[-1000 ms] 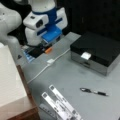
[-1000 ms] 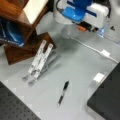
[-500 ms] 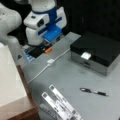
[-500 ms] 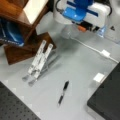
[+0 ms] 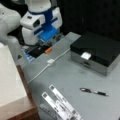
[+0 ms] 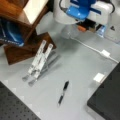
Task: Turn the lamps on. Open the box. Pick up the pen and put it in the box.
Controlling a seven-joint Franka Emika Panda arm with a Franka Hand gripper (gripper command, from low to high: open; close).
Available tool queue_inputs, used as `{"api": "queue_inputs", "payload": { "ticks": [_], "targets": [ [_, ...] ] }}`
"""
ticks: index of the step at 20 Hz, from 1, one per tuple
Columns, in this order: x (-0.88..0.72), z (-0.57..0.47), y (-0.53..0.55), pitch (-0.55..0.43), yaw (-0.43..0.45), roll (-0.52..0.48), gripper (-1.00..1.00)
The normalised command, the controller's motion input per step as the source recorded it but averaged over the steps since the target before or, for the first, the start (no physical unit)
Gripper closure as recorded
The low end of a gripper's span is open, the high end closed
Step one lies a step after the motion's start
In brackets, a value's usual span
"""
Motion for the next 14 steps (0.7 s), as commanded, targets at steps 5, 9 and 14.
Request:
{"api": "queue_inputs", "payload": {
  "ticks": [5, 9, 14],
  "targets": [
    [-0.49, -0.24, 0.15, -0.121, 0.007, -0.016, -1.00],
    [-0.41, -0.18, 0.26, -0.137, -0.038, -0.029, -1.00],
    [-0.34, -0.20, 0.45, -0.110, -0.110, -0.035, -1.00]
  ]
}}
